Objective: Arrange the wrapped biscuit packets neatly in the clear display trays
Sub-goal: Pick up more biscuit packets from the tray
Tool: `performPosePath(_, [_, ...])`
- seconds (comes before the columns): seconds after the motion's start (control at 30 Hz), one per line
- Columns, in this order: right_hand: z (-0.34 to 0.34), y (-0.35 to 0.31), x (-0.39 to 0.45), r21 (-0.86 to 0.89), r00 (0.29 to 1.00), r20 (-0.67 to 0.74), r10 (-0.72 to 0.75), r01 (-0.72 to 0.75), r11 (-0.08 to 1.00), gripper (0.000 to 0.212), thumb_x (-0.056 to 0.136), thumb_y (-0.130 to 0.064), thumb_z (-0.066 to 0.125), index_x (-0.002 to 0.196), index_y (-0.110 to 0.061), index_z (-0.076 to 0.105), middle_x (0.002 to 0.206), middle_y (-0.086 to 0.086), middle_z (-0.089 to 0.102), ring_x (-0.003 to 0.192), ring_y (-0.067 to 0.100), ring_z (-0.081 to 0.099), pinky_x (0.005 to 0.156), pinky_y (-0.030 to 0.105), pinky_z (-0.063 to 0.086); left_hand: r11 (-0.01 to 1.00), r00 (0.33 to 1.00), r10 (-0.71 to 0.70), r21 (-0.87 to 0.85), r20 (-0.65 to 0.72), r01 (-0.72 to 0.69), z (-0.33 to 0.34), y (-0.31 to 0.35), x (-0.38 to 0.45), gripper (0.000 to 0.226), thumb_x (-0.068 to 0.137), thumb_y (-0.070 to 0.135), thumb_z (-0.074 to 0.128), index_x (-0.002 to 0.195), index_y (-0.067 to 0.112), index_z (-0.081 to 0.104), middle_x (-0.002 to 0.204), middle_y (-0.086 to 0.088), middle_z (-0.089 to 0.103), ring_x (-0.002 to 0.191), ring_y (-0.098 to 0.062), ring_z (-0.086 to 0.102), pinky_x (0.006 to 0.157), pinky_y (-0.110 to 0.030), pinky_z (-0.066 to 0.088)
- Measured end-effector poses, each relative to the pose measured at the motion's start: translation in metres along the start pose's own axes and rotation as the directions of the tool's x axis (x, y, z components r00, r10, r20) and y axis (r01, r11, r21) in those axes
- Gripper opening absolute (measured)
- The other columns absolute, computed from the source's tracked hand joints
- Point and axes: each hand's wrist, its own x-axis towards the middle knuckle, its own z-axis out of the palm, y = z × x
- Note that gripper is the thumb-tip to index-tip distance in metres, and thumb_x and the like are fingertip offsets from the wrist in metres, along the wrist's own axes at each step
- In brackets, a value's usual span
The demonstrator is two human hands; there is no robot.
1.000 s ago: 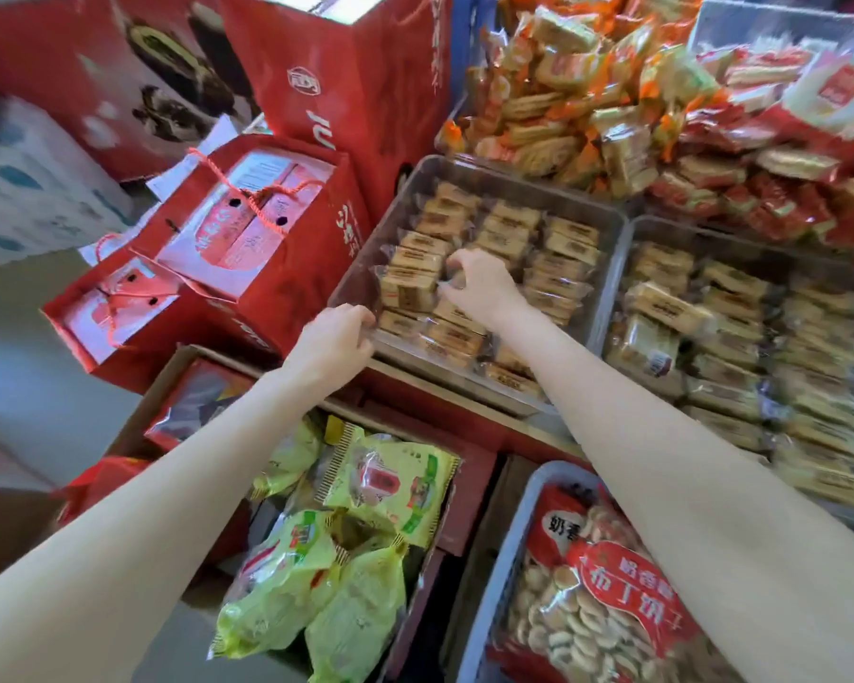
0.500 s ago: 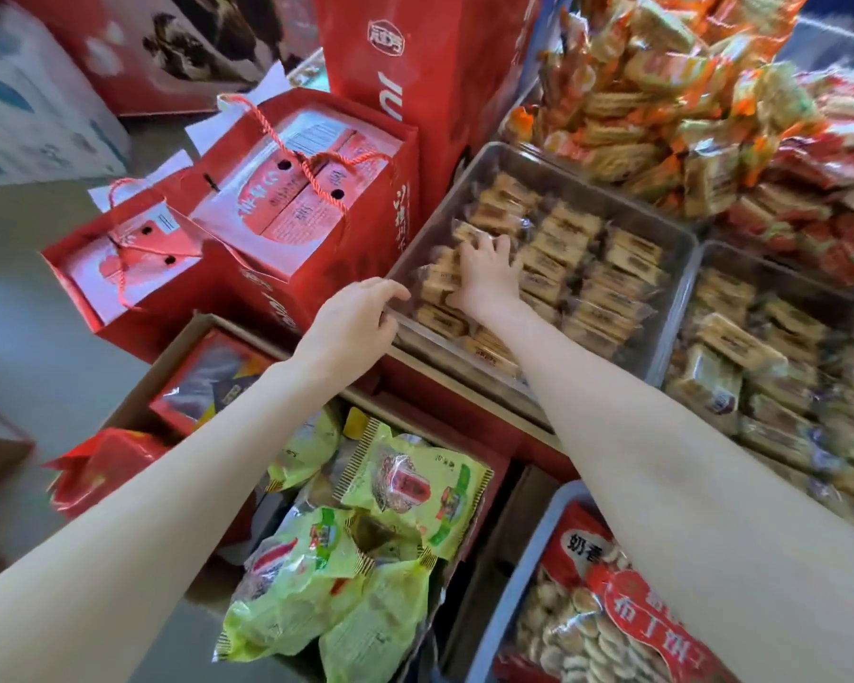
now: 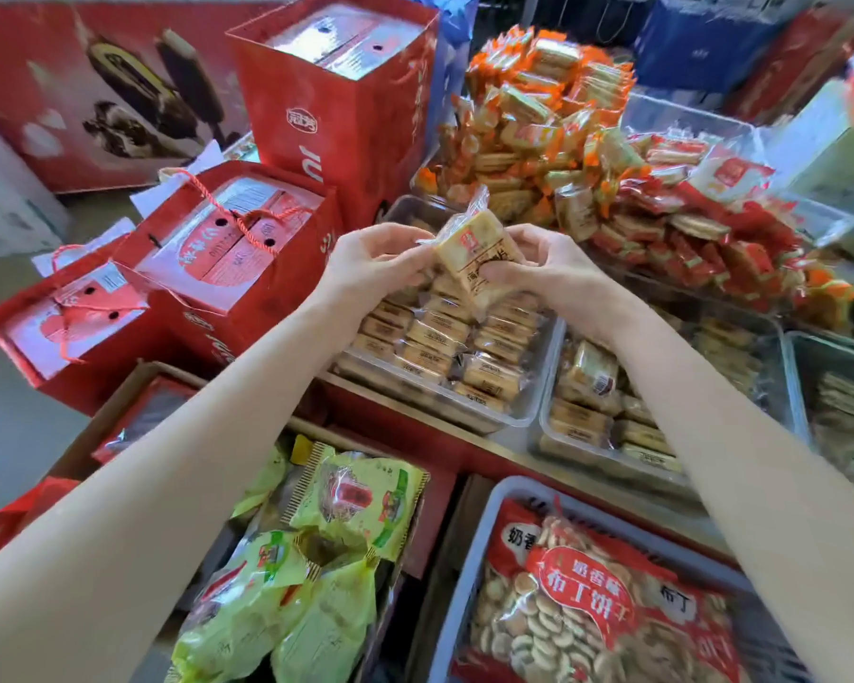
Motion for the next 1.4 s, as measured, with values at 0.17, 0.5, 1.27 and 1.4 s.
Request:
performPosePath(0.17, [-0.032,-0.008,-0.037,-0.132,0.999,-0.030,-0.022,0.017,0.991,0.049,0.076,-0.025,0.077,0.122,-0.020,0.059,0.112,0.003,0.068,0.105,0.015,0.064,0.098,0.035,0.048,1.000,0.993,0.020,0.009,0.117,-0.021,0.034,0.030,-0.013,0.021,0.085,0.017,0.067,0.105,0.009,0.070,0.098,-0.007,0.071,0.084,-0.008,0.066,0.075,-0.017,0.051])
performPosePath(0.5, [-0.069,-0.013,-0.097,-0.304,0.992,-0.088,-0.095,0.064,0.951,0.052,0.074,-0.025,0.078,0.121,-0.025,0.056,0.113,-0.005,0.063,0.101,0.010,0.061,0.082,0.014,0.048,0.976,0.991,0.050,0.204,0.121,-0.074,0.079,0.053,-0.033,0.003,0.081,0.013,0.072,0.084,0.013,0.072,0.082,-0.004,0.070,0.076,-0.008,0.065,0.075,-0.019,0.054])
performPosePath(1.27, [-0.084,0.002,-0.125,-0.529,0.973,-0.028,-0.231,0.182,0.829,0.060,0.072,-0.022,0.081,0.126,-0.026,0.053,0.107,-0.010,0.059,0.094,0.001,0.056,0.078,0.005,0.041,0.647,0.881,0.423,0.609,0.215,-0.459,0.115,0.062,-0.039,0.007,0.081,0.012,0.071,0.087,0.012,0.075,0.072,0.007,0.066,0.065,-0.004,0.060,0.070,-0.014,0.048])
performPosePath(1.4, [-0.087,-0.003,-0.130,-0.532,0.972,-0.037,-0.232,0.177,0.828,0.060,0.073,-0.019,0.080,0.126,-0.022,0.053,0.103,-0.011,0.059,0.089,-0.004,0.056,0.074,0.001,0.042,0.770,0.932,0.323,0.527,0.162,-0.358,0.121,0.052,-0.039,0.008,0.082,0.014,0.070,0.091,0.015,0.070,0.079,0.004,0.068,0.067,-0.001,0.062,0.067,-0.012,0.050])
